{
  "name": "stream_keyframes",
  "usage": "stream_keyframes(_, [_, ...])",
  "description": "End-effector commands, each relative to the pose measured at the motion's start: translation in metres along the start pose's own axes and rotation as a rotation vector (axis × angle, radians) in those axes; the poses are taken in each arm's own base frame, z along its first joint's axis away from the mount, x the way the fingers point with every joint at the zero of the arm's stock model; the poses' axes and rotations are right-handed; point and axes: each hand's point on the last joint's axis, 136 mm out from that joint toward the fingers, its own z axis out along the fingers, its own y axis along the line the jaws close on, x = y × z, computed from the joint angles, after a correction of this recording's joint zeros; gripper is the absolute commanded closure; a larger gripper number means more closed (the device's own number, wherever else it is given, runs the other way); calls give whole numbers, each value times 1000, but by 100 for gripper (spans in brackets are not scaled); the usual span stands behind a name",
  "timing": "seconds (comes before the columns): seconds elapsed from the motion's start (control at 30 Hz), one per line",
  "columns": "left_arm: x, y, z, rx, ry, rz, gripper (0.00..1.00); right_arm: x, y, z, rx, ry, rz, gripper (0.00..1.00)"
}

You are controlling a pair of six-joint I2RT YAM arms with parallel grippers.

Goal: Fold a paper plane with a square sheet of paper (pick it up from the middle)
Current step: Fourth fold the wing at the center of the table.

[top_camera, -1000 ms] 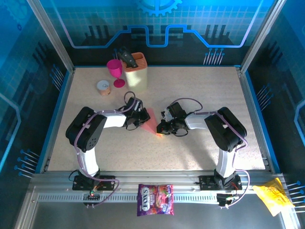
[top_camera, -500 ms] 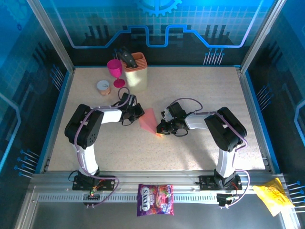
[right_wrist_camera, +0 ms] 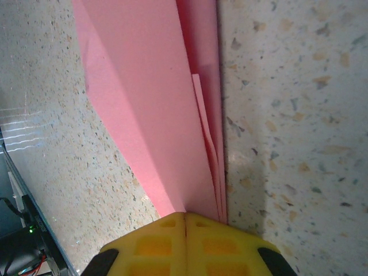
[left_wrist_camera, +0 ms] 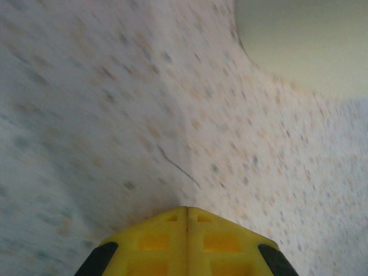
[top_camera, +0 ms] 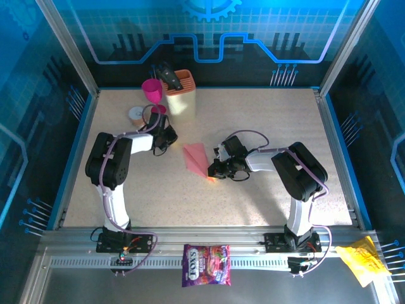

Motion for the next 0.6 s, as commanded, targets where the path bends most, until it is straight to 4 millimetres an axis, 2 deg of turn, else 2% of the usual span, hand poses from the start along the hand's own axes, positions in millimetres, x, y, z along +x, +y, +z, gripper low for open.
stream_keyframes(0.0, [-5,-20,-24,13,-18,99,100,111,-142,12,524,274,174,100])
stream_keyframes(0.13, [42,-69,-48,161,76,188,99,101,-130,12,495,250,135,100])
stream_keyframes(0.27, [94,-91,-47,234,172,219,96,92,-120,10,478,231,110,100])
stream_keyframes(0.37, [115,-89,-36,217,195,229,96,90,-117,11,474,228,102,100])
stream_keyframes(0.57, [132,-59,-13,136,234,199,97,89,-108,13,440,219,78,100])
